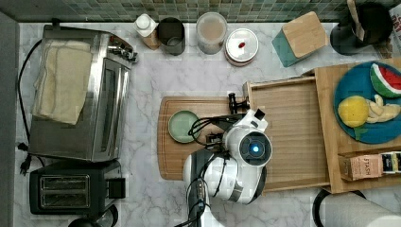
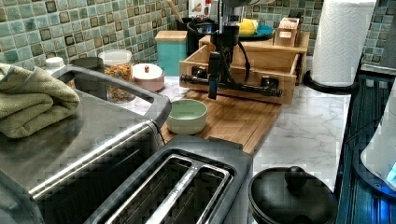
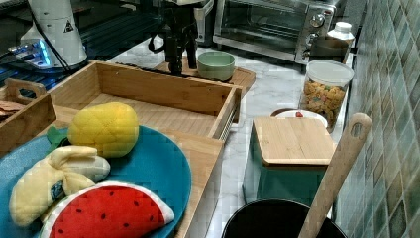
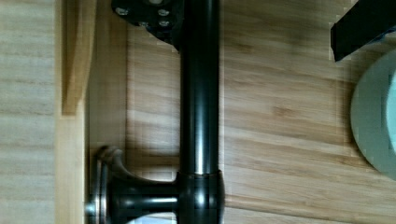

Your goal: Open the drawer.

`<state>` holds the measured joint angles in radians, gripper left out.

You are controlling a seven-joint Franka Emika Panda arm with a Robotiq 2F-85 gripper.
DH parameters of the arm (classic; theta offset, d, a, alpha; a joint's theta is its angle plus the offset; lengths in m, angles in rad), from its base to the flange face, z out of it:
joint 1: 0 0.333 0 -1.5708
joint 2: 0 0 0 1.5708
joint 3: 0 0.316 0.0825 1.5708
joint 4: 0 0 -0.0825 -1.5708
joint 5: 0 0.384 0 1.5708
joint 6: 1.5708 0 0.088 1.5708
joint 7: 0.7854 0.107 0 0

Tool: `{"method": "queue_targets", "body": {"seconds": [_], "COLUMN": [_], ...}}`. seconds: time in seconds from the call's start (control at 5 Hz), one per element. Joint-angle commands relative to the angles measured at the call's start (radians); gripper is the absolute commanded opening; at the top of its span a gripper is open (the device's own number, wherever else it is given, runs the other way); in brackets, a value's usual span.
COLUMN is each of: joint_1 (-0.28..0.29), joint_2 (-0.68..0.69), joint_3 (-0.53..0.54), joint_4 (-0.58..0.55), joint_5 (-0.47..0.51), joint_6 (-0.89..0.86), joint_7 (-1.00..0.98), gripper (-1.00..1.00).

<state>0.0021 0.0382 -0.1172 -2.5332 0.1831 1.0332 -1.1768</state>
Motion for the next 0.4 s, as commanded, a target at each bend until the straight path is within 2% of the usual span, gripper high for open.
{"method": "queue_targets", "body": {"seconds": [0.2,0.4], "joint_1": [0.081,0.137], "joint_2": [0.005,0.005], "joint_3": [0.089,0.033], "joint_4": [-0.06,-0.06], "joint_5": [0.016,0.02], "joint_6": [-0.044,-0.044], "joint_7": [-0.003,-0.006], "gripper": [1.0,1.0]}}
